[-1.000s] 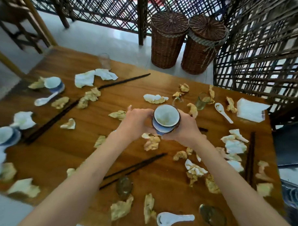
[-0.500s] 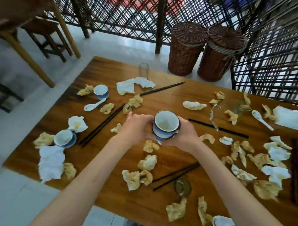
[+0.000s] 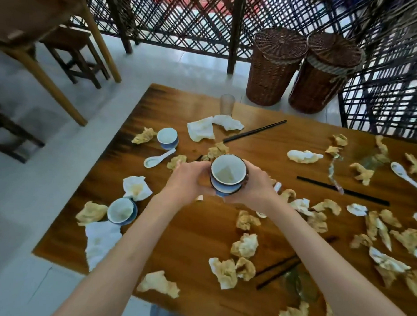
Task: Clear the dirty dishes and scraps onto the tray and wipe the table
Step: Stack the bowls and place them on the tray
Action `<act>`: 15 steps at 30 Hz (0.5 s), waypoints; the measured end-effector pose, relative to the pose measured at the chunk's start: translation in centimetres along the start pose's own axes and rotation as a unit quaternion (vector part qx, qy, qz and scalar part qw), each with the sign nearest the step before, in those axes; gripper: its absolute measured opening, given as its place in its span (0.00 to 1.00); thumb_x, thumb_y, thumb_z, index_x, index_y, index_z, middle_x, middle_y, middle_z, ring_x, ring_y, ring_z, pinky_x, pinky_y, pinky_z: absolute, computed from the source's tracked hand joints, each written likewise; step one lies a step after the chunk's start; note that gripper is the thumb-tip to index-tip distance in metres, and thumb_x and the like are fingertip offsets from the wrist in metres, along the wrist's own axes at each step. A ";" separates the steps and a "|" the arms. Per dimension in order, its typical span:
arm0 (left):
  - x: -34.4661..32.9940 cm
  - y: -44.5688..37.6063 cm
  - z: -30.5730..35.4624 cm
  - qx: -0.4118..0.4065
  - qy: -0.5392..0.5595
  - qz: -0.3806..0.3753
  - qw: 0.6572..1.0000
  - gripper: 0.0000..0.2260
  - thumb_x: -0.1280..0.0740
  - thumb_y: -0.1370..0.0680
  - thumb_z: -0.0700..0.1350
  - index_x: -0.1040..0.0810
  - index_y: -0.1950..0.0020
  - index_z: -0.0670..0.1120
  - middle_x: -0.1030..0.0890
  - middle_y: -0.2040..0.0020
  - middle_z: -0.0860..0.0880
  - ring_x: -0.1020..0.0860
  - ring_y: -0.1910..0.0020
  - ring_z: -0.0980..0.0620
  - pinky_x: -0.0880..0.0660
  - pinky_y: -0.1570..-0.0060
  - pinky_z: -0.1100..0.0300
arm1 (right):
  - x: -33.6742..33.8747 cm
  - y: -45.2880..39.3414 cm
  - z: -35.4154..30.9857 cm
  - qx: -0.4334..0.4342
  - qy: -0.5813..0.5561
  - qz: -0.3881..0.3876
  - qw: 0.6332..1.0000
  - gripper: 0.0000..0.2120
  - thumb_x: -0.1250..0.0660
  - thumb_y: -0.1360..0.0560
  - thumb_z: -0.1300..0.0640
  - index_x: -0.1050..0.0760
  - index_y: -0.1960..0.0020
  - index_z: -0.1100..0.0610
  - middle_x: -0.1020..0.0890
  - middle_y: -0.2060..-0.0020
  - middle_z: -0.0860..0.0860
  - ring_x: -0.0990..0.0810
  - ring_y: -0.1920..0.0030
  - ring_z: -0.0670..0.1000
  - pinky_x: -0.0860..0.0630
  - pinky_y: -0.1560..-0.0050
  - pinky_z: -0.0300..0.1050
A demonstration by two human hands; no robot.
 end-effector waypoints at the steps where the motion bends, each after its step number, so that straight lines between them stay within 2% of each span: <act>1: 0.5 -0.4 -0.9 -0.008 0.001 -0.003 1.000 0.22 0.23 0.34 0.48 0.22 0.42 0.51 0.21 0.54 0.55 0.23 0.47 0.49 0.30 0.42 0.50 | -0.7 -0.4 -0.4 -0.003 0.000 0.010 1.000 0.36 0.19 0.48 0.53 0.32 0.45 0.39 0.25 0.57 0.31 0.26 0.53 0.39 0.32 0.62 0.25; 3: 1.5 -1.5 -2.7 -0.029 -0.008 -0.024 0.999 0.24 0.23 0.34 0.50 0.23 0.40 0.52 0.19 0.48 0.54 0.23 0.45 0.50 0.32 0.39 0.48 | -2.3 -1.4 -1.2 -0.009 -0.011 0.025 1.000 0.37 0.18 0.48 0.53 0.31 0.44 0.40 0.25 0.57 0.31 0.26 0.53 0.38 0.31 0.63 0.24; 6: 3.1 -3.1 -5.3 -0.047 -0.053 -0.060 0.996 0.23 0.24 0.33 0.51 0.25 0.40 0.55 0.19 0.45 0.57 0.25 0.42 0.52 0.43 0.31 0.43 | -4.6 -2.9 -2.2 -0.038 -0.033 0.044 0.998 0.37 0.18 0.47 0.53 0.29 0.41 0.43 0.23 0.54 0.34 0.24 0.50 0.40 0.29 0.58 0.28; 11: 5.7 -6.4 -8.7 -0.073 -0.054 -0.117 0.989 0.29 0.21 0.37 0.47 0.24 0.38 0.55 0.20 0.45 0.57 0.25 0.42 0.53 0.34 0.36 0.45 | -7.3 -5.3 -3.6 -0.099 -0.072 0.077 0.989 0.37 0.17 0.48 0.57 0.28 0.44 0.44 0.24 0.57 0.33 0.25 0.52 0.40 0.34 0.65 0.23; 15: 6.7 -9.7 -12.6 -0.007 -0.025 -0.127 0.992 0.36 0.21 0.36 0.44 0.32 0.31 0.57 0.28 0.34 0.52 0.33 0.34 0.49 0.35 0.34 0.44 | -8.4 -6.6 -4.5 -0.118 -0.106 0.097 0.983 0.36 0.18 0.48 0.58 0.30 0.46 0.40 0.24 0.56 0.32 0.25 0.52 0.38 0.33 0.64 0.24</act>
Point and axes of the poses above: each hand's wrist, its own y-axis away from the middle knuckle, its own x-axis out of the back of the hand, z = x × y, the point moved 2 cm from there along -y, towards the middle knuckle
